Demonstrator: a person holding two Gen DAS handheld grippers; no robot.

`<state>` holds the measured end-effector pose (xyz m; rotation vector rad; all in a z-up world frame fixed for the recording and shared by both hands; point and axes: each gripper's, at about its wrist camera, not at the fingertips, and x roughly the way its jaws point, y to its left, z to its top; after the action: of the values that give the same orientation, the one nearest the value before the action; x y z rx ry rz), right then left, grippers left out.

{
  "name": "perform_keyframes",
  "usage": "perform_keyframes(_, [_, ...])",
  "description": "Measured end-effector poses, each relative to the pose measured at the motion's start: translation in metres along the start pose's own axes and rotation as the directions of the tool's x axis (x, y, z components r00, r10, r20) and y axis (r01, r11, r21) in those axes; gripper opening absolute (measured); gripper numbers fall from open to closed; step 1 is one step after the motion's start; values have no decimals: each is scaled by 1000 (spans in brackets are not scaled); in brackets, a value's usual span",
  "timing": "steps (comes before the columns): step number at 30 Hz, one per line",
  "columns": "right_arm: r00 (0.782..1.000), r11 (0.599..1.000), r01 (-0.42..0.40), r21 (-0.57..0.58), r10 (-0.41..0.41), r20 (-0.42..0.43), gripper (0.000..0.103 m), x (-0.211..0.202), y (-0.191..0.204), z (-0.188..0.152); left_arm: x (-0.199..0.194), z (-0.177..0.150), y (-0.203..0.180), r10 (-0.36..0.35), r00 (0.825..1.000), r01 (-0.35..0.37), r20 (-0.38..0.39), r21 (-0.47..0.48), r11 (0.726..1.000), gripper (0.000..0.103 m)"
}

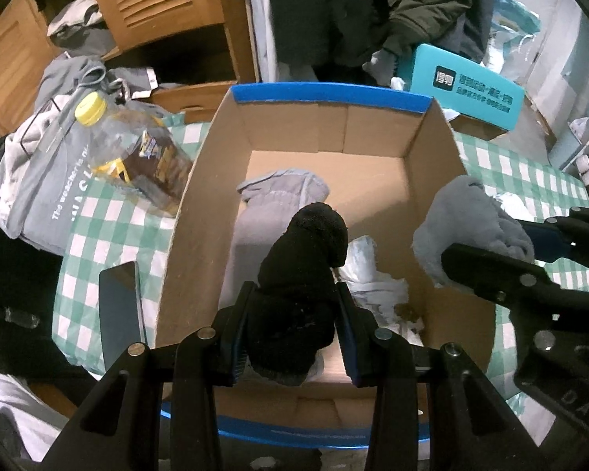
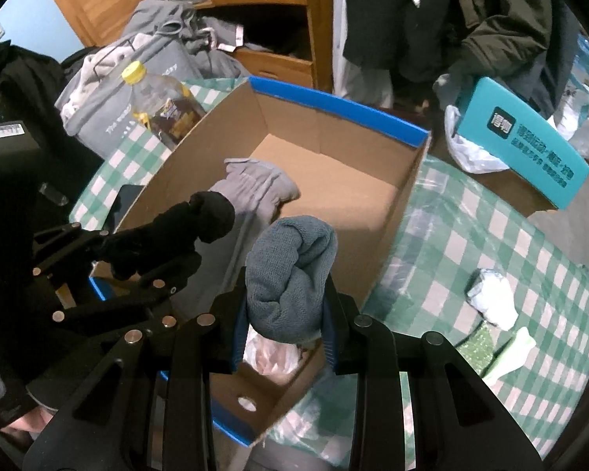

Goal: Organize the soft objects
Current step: 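Open the right tool over the box while the left tool releases the black sock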

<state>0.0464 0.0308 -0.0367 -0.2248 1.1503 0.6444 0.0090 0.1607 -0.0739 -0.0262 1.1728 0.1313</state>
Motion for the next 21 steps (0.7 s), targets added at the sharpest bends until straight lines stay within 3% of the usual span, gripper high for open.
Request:
perform_keyframes(14, [997, 999, -37, 15, 38, -66, 33, 28, -2, 2, 28, -4, 7, 14, 997, -17, -82, -36, 999, 40])
perform_keyframes(21, [997, 999, -26, 28, 28, -66, 46, 27, -6, 1, 23, -2, 10, 42, 997, -45, -69, -47, 998, 57])
